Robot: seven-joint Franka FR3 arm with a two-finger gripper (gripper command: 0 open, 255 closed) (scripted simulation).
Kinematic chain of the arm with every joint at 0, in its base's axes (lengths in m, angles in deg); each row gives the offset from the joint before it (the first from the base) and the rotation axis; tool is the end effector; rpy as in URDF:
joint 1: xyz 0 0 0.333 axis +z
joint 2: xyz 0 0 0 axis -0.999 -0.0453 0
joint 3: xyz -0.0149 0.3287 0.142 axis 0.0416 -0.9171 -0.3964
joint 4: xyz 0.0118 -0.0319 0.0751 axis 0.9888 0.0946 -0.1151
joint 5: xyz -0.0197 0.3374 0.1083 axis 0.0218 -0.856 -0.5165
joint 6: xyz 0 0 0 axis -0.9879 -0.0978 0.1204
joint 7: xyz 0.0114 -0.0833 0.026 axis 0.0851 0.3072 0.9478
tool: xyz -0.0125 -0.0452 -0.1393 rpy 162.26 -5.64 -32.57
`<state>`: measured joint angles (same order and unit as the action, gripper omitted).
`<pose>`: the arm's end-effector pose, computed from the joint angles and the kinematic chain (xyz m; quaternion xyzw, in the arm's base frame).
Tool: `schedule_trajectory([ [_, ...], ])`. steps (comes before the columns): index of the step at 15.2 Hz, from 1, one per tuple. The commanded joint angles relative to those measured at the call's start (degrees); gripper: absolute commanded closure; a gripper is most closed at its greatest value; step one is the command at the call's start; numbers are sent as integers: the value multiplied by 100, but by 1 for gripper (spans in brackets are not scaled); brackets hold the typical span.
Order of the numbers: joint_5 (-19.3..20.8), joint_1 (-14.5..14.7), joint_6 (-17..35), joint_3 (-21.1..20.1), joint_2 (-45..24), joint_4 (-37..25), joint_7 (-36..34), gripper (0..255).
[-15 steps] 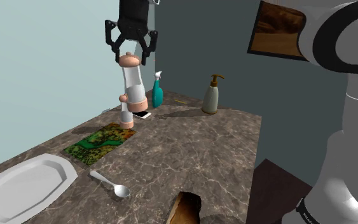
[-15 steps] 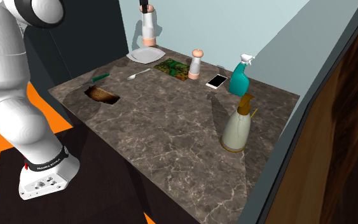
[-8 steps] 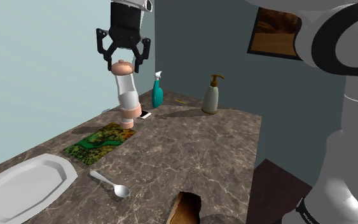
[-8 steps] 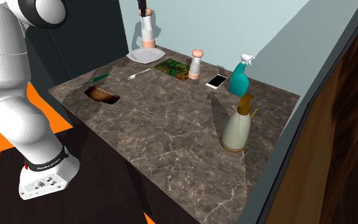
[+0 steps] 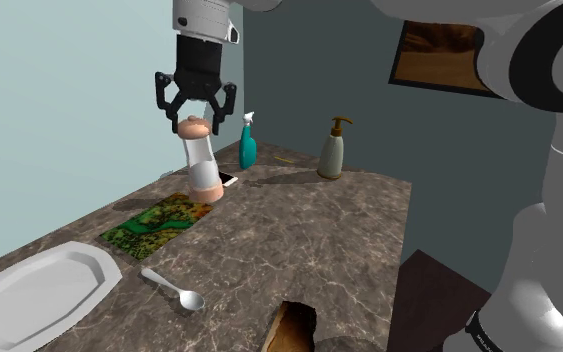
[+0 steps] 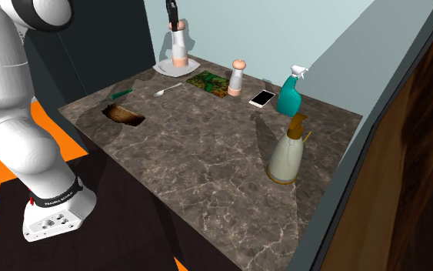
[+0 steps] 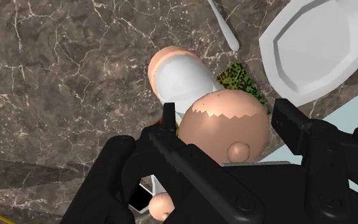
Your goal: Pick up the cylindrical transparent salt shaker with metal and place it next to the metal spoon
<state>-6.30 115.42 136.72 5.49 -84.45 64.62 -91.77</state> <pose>0.5446 0.3255 0.5928 -0.9910 0.1097 0.0003 0.0769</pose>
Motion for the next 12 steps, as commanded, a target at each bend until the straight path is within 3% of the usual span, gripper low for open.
schedule_trajectory([
  [1,-6,-4,184,3,58,240,29,255],
  [12,-30,2,1081,1,181,1265,129,255],
])
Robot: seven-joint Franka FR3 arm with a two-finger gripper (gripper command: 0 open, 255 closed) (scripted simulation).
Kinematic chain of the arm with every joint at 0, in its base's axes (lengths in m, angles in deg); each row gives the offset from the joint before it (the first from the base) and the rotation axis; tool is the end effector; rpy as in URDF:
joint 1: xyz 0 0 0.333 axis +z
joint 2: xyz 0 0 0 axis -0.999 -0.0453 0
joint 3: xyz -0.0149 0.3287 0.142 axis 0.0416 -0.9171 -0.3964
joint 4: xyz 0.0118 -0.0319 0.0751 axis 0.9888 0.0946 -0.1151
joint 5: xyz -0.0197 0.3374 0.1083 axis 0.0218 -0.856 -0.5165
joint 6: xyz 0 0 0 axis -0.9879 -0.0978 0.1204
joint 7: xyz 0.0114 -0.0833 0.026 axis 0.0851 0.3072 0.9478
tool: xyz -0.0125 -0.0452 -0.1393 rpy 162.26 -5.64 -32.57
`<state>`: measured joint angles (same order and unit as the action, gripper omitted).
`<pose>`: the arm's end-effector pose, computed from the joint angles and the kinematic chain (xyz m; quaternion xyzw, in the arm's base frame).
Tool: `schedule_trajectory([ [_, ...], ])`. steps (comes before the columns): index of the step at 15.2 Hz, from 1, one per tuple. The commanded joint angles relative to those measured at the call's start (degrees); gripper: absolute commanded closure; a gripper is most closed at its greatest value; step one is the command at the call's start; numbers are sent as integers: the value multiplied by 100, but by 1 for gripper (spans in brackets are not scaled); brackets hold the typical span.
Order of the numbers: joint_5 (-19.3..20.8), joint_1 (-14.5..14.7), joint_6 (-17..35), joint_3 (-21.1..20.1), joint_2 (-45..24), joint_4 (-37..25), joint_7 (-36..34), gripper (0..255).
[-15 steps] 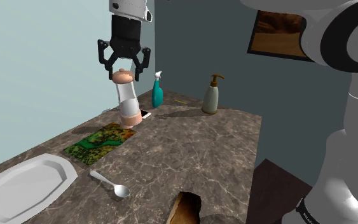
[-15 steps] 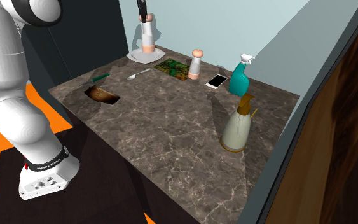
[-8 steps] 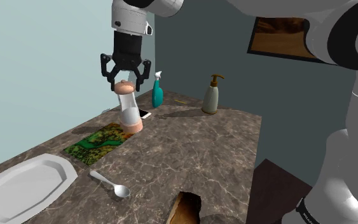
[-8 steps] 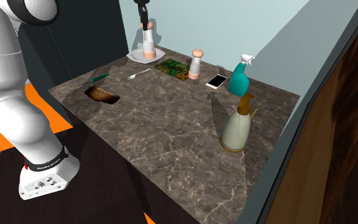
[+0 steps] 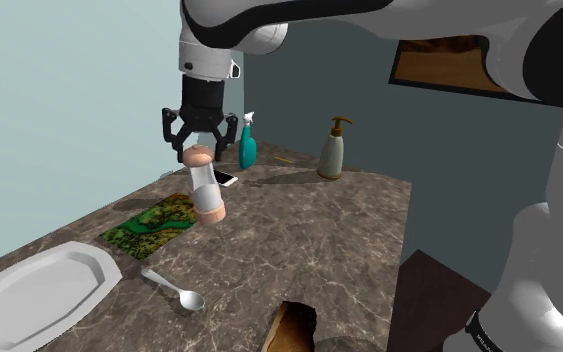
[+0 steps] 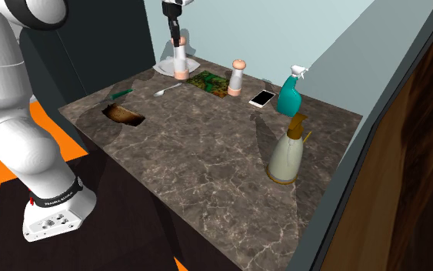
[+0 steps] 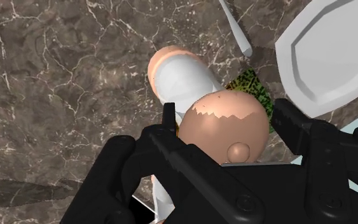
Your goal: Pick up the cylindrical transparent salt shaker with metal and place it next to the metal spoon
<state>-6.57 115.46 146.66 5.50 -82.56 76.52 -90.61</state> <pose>0.5433 0.3243 0.5373 -0.9910 0.1097 0.0003 0.0769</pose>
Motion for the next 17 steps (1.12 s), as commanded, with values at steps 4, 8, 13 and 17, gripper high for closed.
schedule_trajectory([
  [4,-14,1,391,-1,-12,376,49,255],
  [8,-27,3,686,-3,-38,648,84,255],
  [13,-43,6,1045,-6,-98,948,127,255],
  [17,-58,8,1324,-10,-168,1159,162,255],
])
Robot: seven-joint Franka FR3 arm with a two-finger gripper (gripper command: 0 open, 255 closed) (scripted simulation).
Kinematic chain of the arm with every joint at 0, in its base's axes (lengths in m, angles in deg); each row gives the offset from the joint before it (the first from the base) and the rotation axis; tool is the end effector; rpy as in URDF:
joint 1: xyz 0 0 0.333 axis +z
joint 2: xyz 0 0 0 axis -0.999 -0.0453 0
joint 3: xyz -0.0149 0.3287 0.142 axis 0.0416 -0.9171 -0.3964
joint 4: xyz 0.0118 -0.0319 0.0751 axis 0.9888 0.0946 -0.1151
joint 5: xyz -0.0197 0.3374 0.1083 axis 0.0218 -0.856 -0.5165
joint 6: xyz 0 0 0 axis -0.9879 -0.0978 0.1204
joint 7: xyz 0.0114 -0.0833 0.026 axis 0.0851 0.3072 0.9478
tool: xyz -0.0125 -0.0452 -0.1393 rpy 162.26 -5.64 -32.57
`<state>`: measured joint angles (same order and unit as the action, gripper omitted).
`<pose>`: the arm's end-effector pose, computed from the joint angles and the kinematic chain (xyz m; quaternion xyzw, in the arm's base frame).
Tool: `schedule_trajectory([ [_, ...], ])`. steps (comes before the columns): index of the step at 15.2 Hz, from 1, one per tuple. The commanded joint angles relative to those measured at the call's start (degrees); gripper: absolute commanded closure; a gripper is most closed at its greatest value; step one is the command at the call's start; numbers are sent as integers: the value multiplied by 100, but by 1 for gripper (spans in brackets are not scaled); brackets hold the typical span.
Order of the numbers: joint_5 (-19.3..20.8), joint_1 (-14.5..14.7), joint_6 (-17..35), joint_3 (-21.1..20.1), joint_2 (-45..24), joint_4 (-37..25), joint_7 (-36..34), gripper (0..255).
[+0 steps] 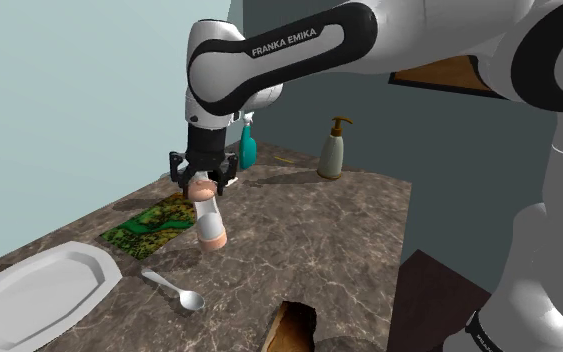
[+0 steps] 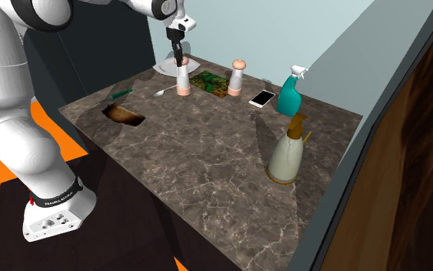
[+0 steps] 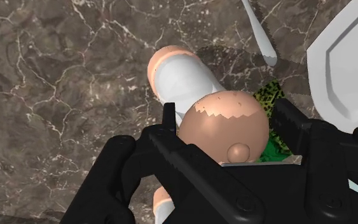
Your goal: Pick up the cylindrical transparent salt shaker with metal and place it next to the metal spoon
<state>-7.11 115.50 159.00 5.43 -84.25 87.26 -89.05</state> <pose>0.5485 0.3259 0.4549 -0.9910 0.1097 0.0004 0.0769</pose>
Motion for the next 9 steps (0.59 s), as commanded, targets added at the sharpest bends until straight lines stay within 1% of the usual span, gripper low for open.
schedule_trajectory([
  [1,-8,5,158,-4,-19,135,14,255],
  [4,-23,6,407,-8,-102,302,47,255],
  [9,-23,6,407,-8,-102,302,47,255],
])
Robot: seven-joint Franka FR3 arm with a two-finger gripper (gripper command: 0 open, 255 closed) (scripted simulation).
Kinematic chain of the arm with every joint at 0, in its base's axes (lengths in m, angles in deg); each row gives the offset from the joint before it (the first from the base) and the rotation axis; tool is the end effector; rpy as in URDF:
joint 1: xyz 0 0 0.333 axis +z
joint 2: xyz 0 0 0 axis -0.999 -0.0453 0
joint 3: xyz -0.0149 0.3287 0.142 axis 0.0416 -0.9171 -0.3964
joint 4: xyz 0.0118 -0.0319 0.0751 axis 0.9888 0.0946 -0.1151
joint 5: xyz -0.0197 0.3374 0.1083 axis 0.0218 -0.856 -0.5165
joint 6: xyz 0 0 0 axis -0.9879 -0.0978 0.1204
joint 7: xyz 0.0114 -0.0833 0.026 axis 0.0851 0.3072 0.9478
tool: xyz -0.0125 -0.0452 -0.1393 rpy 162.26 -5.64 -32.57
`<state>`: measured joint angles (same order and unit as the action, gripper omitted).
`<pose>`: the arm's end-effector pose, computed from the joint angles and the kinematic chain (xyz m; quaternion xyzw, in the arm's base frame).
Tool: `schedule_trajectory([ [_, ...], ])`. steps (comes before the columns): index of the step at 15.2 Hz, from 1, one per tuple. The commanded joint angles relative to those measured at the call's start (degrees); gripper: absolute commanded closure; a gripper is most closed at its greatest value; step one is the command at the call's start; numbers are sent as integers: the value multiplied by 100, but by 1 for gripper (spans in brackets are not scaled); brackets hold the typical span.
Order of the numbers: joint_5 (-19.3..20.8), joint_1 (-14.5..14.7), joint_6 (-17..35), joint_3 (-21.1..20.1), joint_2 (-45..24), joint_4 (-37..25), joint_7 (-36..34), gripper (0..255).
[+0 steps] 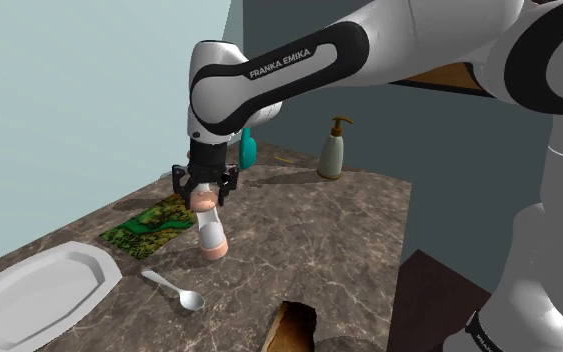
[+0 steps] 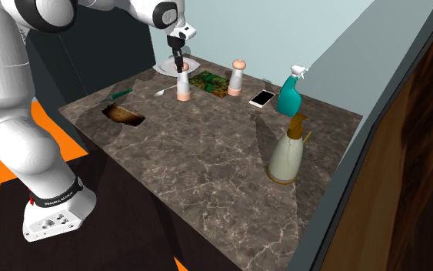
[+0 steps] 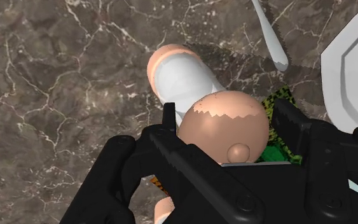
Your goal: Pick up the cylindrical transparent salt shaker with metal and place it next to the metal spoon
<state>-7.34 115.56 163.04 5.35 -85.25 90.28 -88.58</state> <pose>0.5488 0.3267 0.4271 -0.9910 0.1095 0.0001 0.0771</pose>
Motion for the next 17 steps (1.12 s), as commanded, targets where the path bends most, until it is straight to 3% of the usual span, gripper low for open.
schedule_trajectory([
  [1,0,0,4,0,-1,0,0,255],
  [3,0,0,4,0,-1,0,0,255],
  [4,0,0,4,0,-1,0,0,0],
  [9,0,0,5,0,-1,1,0,0],
  [13,21,-45,-616,26,266,-349,-16,0],
  [17,21,-45,-616,26,266,-349,-16,0],
])
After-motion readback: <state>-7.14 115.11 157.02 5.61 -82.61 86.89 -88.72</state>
